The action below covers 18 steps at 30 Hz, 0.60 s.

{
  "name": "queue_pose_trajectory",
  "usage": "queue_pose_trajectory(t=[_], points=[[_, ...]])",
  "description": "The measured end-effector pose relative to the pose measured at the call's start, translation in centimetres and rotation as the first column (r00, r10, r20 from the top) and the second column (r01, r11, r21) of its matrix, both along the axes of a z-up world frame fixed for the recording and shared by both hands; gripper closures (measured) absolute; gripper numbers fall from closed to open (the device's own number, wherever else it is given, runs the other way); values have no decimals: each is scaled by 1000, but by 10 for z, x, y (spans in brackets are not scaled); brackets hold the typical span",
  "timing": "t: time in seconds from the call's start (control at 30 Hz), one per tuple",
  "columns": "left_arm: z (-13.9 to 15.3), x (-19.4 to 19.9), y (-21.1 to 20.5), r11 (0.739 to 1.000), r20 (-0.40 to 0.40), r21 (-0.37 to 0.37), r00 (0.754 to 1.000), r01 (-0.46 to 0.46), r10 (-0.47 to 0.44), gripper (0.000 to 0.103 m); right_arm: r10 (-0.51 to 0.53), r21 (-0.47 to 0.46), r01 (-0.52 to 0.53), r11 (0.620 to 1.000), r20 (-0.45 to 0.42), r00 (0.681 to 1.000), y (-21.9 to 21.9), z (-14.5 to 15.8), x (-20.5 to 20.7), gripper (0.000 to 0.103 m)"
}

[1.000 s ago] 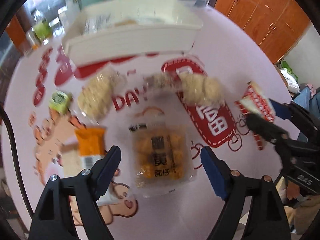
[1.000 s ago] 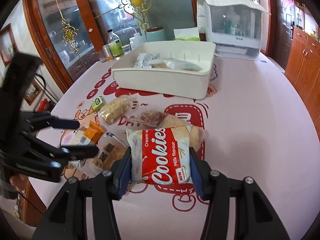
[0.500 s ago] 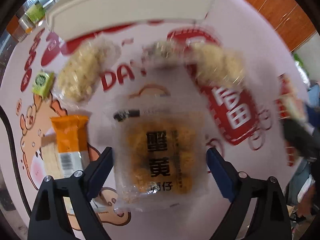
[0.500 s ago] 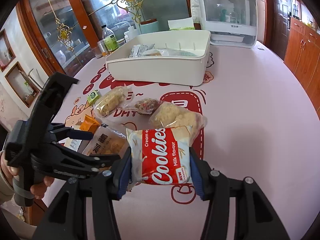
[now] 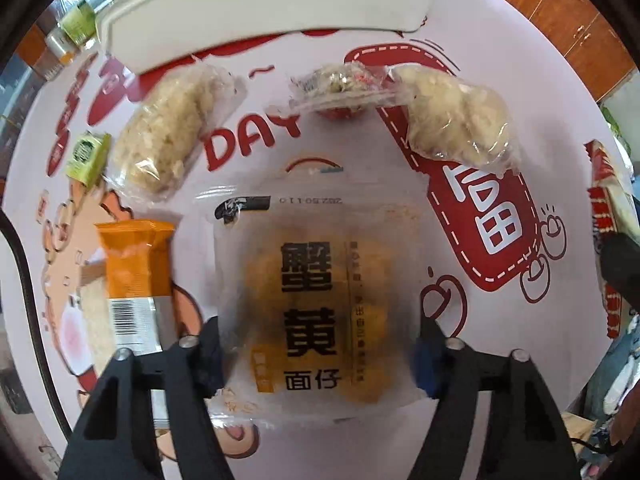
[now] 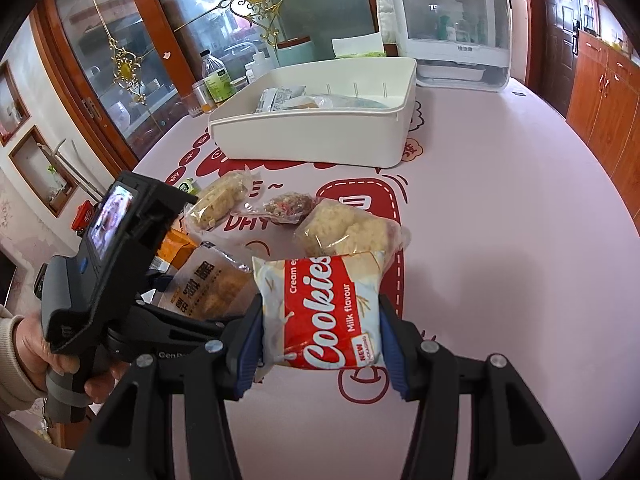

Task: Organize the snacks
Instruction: 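Lift both packs, carry them over the white tray and open both tools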

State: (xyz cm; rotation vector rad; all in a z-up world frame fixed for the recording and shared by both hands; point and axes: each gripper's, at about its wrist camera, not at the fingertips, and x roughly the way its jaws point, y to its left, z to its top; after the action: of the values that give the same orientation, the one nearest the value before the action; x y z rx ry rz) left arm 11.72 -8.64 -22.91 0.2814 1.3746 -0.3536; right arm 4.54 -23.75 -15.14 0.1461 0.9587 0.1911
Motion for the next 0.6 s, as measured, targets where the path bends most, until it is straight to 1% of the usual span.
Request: queue_pose_trajectory(t=[0.1,0.3,0.47,0.53,0.6], points=[[18,-4,-3,1000,42,1,999,12,-12,38,6,1,-6,1000,9,1000,1,2,0,51],[80,3,4,999,163,-48,987,10,-2,38,11,12,-11,1000,40,999,2,15,7,51],[135,20,13,997,270,-82,963,7,16,38,19,13,-21,1000,91,996,7,36,20,51],[153,27,16,996,301,-95,953,4,24,38,22,10,-24,1000,119,993,9,47,28,51],[165,36,17,995,325,-99,945,3,29,38,22,6,-23,1000,146,989,12,58,36,51]])
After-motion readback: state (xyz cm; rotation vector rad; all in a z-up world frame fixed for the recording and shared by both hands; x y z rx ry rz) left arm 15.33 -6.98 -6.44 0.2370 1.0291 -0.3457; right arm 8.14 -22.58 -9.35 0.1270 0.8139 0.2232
